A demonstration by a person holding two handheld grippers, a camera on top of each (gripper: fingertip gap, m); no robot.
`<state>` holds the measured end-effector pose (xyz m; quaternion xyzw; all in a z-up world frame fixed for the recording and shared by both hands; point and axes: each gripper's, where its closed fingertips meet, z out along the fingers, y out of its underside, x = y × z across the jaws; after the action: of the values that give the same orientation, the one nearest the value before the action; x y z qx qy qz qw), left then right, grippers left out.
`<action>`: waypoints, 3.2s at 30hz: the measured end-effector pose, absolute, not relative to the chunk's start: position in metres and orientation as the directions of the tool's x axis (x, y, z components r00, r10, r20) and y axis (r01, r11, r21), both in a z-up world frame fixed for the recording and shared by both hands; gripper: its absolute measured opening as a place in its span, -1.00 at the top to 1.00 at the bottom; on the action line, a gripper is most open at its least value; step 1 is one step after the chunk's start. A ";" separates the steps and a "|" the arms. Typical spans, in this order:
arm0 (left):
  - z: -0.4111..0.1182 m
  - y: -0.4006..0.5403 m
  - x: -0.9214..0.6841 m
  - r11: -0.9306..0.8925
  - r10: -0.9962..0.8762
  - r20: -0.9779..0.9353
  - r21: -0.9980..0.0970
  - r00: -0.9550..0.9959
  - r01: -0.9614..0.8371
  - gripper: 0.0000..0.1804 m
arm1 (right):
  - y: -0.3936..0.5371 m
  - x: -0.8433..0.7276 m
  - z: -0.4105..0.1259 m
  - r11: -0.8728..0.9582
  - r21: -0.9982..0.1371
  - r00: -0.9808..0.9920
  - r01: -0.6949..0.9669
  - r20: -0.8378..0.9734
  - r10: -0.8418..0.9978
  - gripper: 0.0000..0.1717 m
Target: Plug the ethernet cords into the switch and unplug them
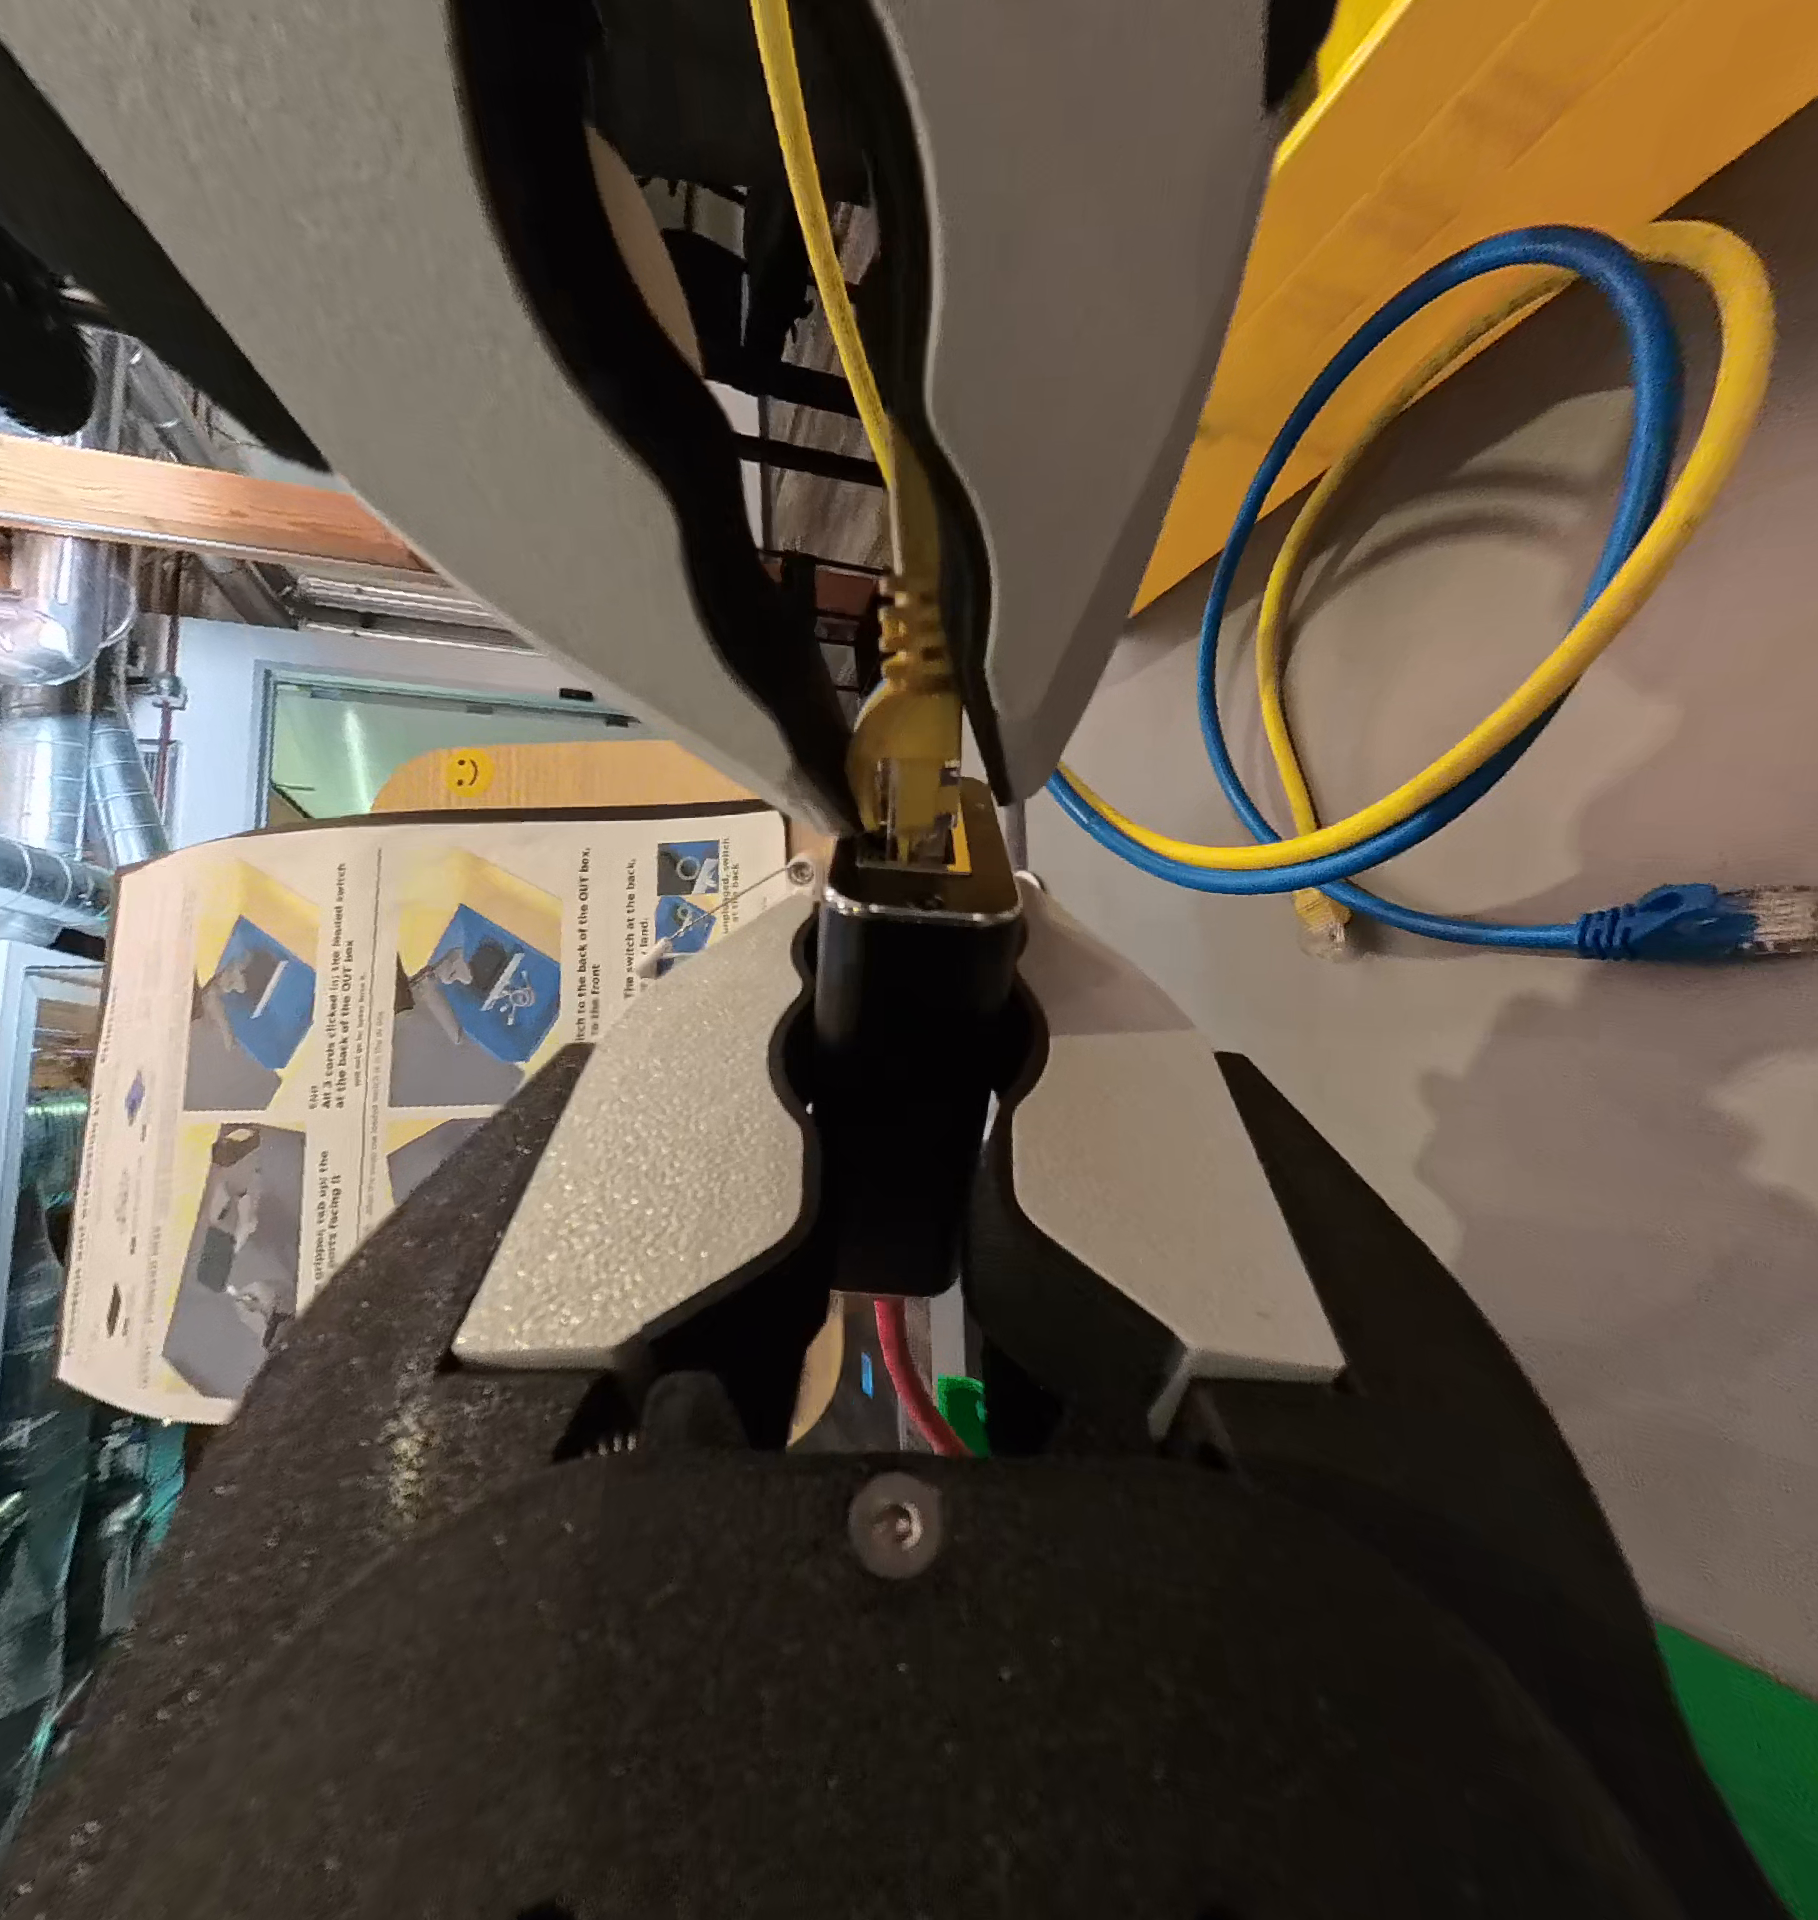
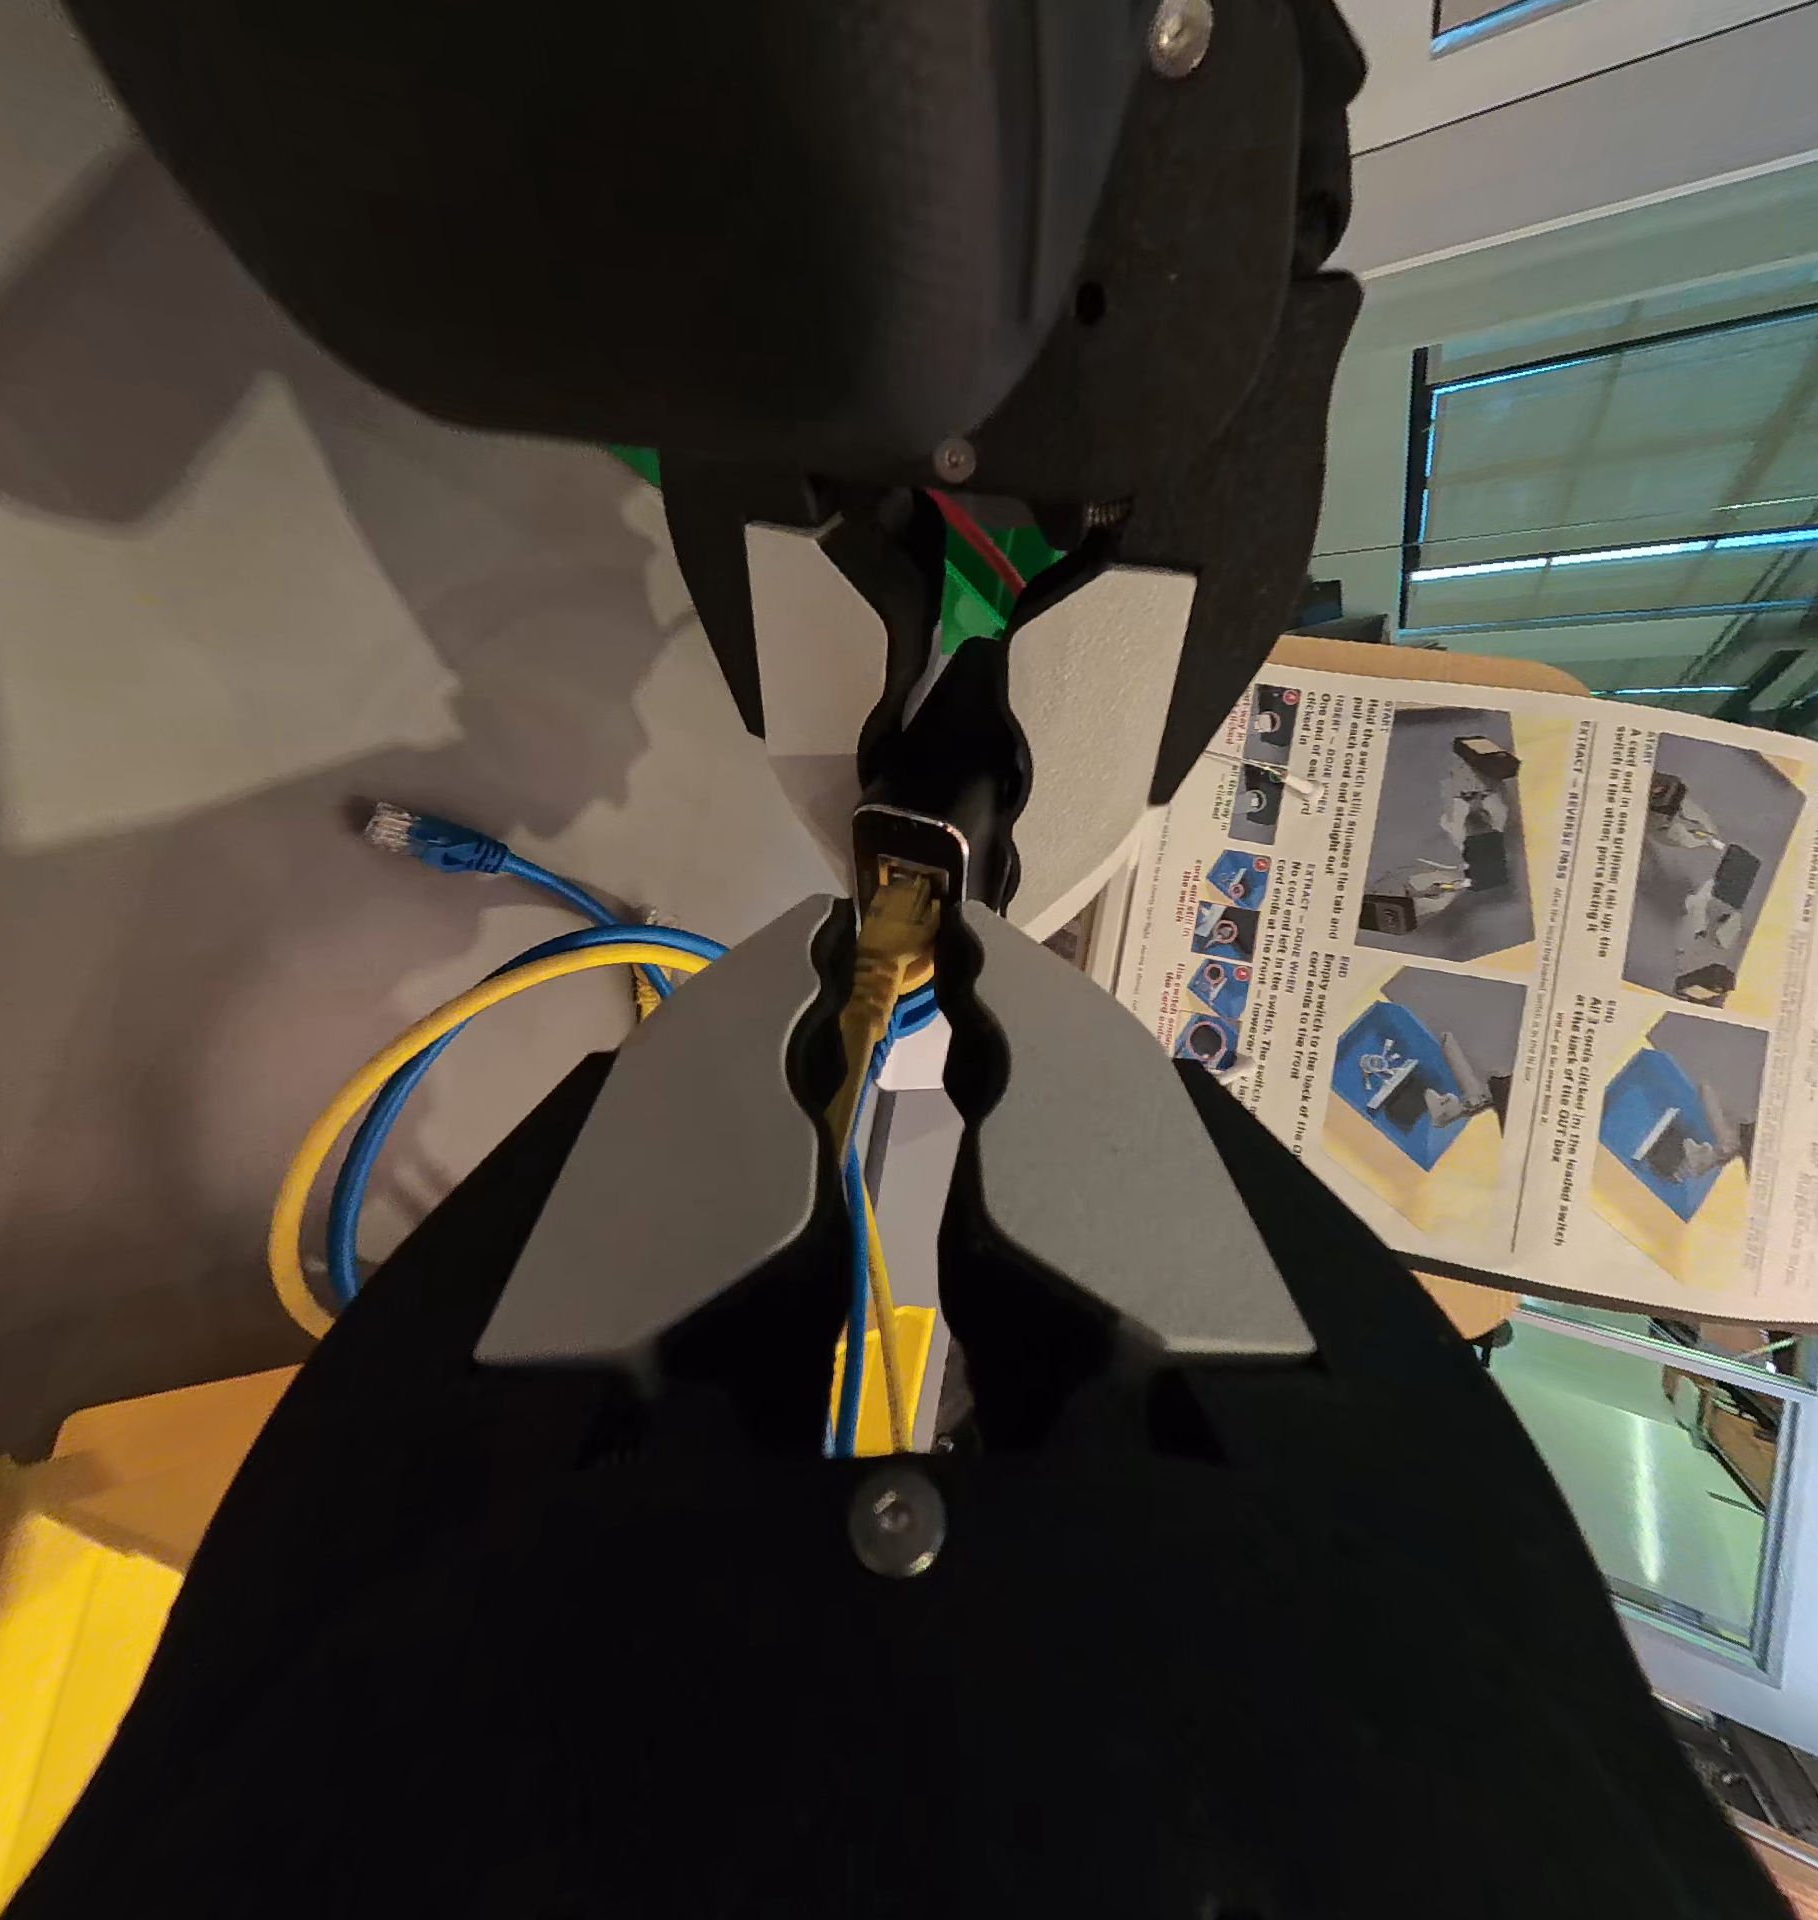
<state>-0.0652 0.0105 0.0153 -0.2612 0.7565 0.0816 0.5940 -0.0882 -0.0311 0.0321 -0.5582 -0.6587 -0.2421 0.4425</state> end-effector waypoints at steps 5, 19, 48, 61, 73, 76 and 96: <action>0.019 0.005 -0.065 0.851 -0.305 -0.940 -0.195 -0.156 -0.487 0.69 | -0.037 -0.088 0.036 0.258 -0.157 0.003 0.953 0.859 0.512 0.82; 0.046 0.005 -0.057 0.833 -0.166 -0.985 -0.161 0.037 -0.529 0.71 | -0.037 -0.090 0.057 0.342 -0.150 0.003 0.928 0.918 0.395 0.83; 0.029 -0.004 -0.051 0.814 -0.265 -0.963 -0.200 -0.041 -0.545 0.69 | -0.050 -0.079 0.043 0.238 -0.159 0.015 0.958 0.859 0.512 0.82; 0.045 0.002 -0.052 0.792 -0.219 -0.973 -0.222 0.076 -0.568 0.54 | -0.047 -0.093 0.055 0.354 -0.244 0.048 0.903 0.876 0.480 0.83; 0.072 0.007 -0.069 0.777 -0.146 -0.978 -0.206 0.149 -0.595 0.54 | -0.044 -0.096 0.078 0.427 -0.167 0.041 0.889 0.957 0.288 0.80; 0.076 0.004 -0.070 0.784 -0.126 -0.981 -0.190 0.149 -0.591 0.54 | -0.050 -0.103 0.078 0.449 -0.178 0.042 0.875 0.954 0.296 0.78; 0.045 0.009 -0.058 0.786 -0.102 -0.994 -0.105 0.039 -0.609 0.53 | -0.045 -0.093 0.045 0.339 -0.262 0.057 0.903 0.857 0.512 0.80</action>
<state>-0.0580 0.0088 0.0451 -0.2666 0.6669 0.1891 0.6696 -0.0927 -0.0446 0.0453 -0.5387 -0.6568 -0.2005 0.4881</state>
